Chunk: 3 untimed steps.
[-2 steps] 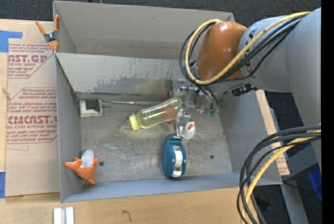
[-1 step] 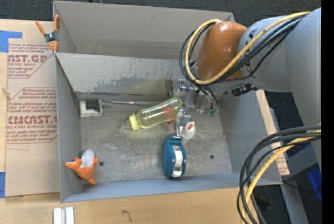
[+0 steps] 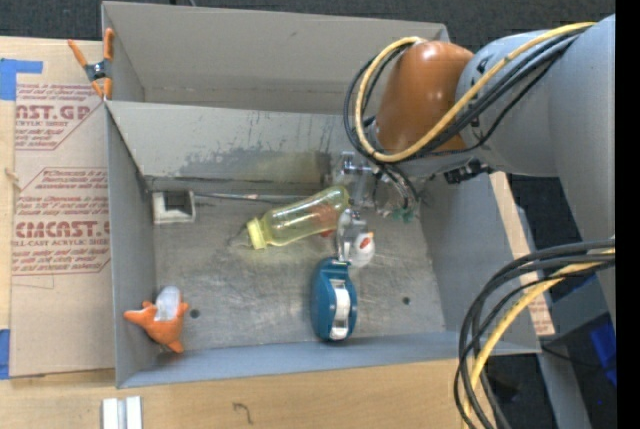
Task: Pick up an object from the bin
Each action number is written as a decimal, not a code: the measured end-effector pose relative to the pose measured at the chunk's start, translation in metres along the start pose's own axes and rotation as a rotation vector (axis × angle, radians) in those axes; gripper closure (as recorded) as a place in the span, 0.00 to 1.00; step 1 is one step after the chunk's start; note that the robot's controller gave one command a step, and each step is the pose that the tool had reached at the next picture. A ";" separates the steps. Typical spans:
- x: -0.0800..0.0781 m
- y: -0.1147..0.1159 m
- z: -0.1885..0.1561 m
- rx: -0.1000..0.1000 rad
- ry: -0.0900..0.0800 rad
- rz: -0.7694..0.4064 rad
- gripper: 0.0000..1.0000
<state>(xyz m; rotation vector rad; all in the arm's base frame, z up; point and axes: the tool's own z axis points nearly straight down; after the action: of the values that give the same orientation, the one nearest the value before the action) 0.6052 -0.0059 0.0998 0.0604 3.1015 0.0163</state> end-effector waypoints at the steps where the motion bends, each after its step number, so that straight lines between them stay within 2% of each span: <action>1: 0.000 0.000 0.000 0.000 0.000 0.000 1.00; 3: 0.000 0.000 0.000 0.000 0.000 0.000 1.00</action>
Offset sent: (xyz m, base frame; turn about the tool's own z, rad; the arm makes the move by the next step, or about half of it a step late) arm 0.0000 0.0000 0.0000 0.0000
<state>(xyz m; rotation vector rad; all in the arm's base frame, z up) 0.6052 -0.0058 0.0998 0.0604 3.1015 0.0163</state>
